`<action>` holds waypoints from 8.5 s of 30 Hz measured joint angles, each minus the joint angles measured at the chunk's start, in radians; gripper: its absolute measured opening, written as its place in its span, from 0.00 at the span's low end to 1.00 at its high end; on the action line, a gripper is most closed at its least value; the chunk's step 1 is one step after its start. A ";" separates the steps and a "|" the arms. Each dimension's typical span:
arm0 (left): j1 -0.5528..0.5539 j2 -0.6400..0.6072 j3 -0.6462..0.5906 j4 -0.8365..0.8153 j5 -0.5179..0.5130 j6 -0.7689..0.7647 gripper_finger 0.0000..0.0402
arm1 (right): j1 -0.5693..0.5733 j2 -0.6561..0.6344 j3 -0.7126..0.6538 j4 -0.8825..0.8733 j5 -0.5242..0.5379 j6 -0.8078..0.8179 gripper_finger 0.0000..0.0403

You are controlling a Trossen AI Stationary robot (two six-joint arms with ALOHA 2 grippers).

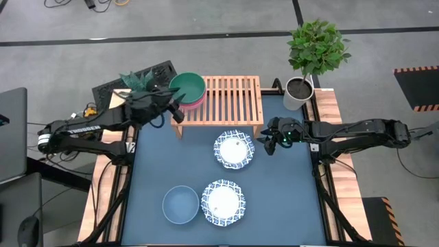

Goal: Place and stack bowls onto a shelf
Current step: Stack the green bowl on top of the orange bowl on the shelf, then stack the blue bowl on top of the green bowl on the shelf

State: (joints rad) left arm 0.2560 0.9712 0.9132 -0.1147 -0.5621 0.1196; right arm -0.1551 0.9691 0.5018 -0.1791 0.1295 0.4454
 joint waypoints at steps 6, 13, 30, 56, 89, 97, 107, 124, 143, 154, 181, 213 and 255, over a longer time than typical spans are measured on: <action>-0.100 -0.078 0.016 -0.105 0.319 -0.020 0.32 | 0.000 0.000 0.000 0.000 0.000 0.000 0.56; -0.205 -0.083 0.016 -0.451 0.494 -0.222 0.32 | 0.000 0.000 0.000 0.000 0.000 0.000 0.56; -0.563 0.195 0.015 -0.609 0.507 -0.458 0.32 | 0.000 0.000 0.000 0.000 0.001 0.018 0.56; -0.740 0.614 0.014 -0.509 0.489 -0.570 0.32 | 0.004 0.000 0.000 -0.014 0.000 0.029 0.56; -0.737 0.430 0.014 -0.608 0.356 -0.674 0.00 | 0.003 0.000 0.000 -0.015 0.000 0.044 0.56; -0.737 0.346 0.014 -0.617 0.238 -0.801 0.00 | 0.003 0.000 0.000 -0.011 0.001 0.044 0.56; -0.716 0.302 0.014 -0.665 0.121 -1.155 0.00 | 0.003 0.000 0.000 -0.007 0.002 0.044 0.56; -0.714 0.094 0.014 -0.659 0.074 -1.298 0.00 | 0.003 0.000 0.000 -0.007 0.002 0.044 0.56; -0.713 -0.143 0.014 -0.652 -0.095 -1.291 0.00 | 0.003 0.000 0.000 -0.007 0.009 0.040 0.56; -0.713 -0.241 0.014 -0.649 -0.177 -1.283 0.00 | 0.003 0.000 0.000 -0.006 0.011 0.041 0.56; -0.713 -0.388 0.016 -0.098 -0.500 -0.658 0.00 | 0.002 0.000 0.000 0.008 0.012 0.043 0.56; -0.713 -0.383 0.107 -0.054 -0.700 -0.435 0.00 | 0.002 0.000 0.000 0.008 0.034 0.041 0.56; 0.060 -0.023 0.421 -0.480 0.076 -0.539 0.00 | 0.002 0.000 0.000 0.009 0.056 0.052 0.56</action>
State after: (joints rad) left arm 0.3156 0.9482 1.3341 -0.5946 -0.4860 -0.4195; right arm -0.1531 0.9688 0.5018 -0.1703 0.1852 0.4976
